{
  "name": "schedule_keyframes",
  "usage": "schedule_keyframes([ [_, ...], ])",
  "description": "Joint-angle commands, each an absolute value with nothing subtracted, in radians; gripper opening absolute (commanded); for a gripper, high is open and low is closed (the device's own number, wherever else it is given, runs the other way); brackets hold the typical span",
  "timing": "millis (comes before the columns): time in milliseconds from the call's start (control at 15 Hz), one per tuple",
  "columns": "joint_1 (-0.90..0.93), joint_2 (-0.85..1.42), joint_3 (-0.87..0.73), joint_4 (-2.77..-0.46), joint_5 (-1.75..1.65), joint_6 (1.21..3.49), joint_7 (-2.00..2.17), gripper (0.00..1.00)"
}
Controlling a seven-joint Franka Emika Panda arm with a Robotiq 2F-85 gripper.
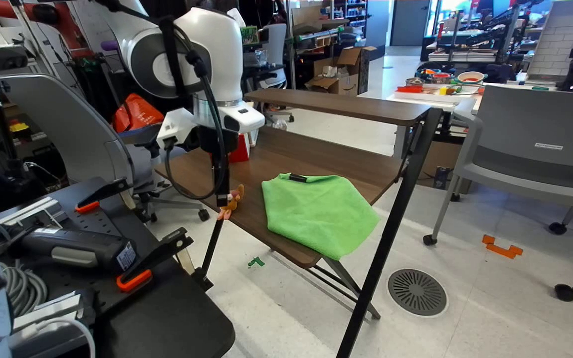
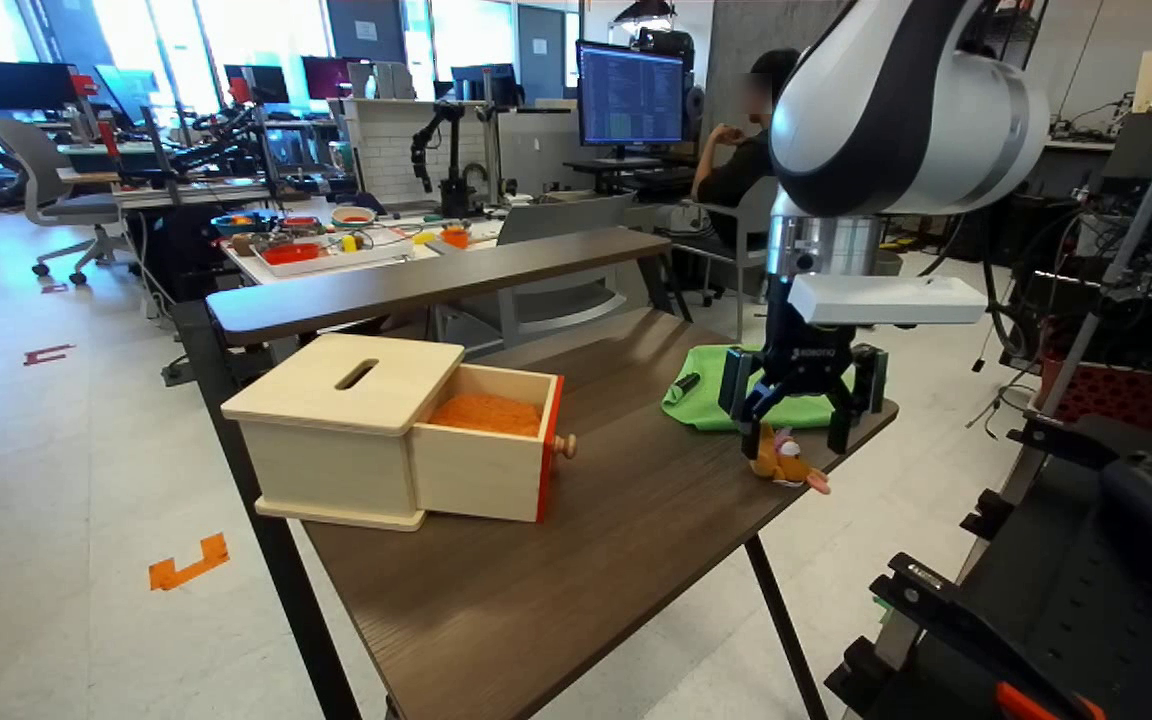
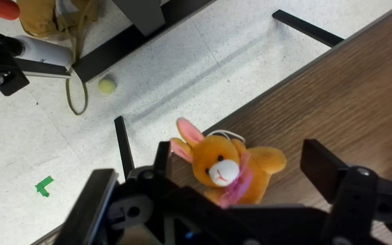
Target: Put the toy in the drawer
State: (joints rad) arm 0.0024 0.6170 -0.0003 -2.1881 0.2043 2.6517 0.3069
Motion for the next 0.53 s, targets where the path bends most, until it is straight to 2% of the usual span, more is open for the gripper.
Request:
schedule_keyframes([
  [0,0.04,0.647,-0.035,-2.17,0.19,2.643,0.328,0.66],
  [67,0.044,0.652,-0.04,-2.167,0.189,2.641,0.33,0.56],
  [467,0.057,0.665,-0.065,-2.154,0.181,2.637,0.33,0.12],
])
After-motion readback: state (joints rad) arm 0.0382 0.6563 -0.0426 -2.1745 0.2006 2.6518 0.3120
